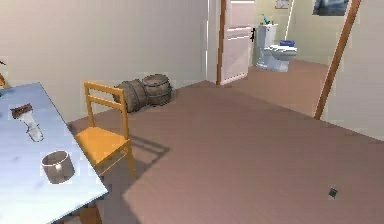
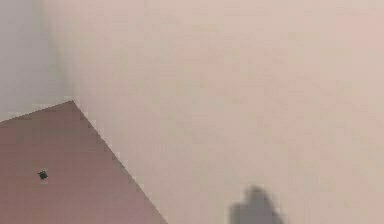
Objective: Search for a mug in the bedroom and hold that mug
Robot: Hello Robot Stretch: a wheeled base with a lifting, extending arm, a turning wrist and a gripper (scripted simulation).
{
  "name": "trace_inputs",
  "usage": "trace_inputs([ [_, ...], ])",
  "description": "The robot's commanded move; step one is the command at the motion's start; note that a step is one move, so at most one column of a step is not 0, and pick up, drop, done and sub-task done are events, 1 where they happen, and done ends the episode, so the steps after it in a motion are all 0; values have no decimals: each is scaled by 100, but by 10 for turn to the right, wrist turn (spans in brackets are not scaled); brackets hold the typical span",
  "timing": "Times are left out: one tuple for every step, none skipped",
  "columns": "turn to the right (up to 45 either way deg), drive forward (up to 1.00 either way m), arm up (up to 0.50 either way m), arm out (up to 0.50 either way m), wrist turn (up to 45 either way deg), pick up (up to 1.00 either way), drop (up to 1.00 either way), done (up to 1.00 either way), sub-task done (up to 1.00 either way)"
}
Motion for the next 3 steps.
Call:
trace_inputs([
  [0, 20, 0, 0, 0, 0, 0, 0, 0],
  [-90, 0, 0, 0, 0, 0, 0, 0, 0],
  [0, 50, 0, 0, 0, 0, 0, 0, 0],
])
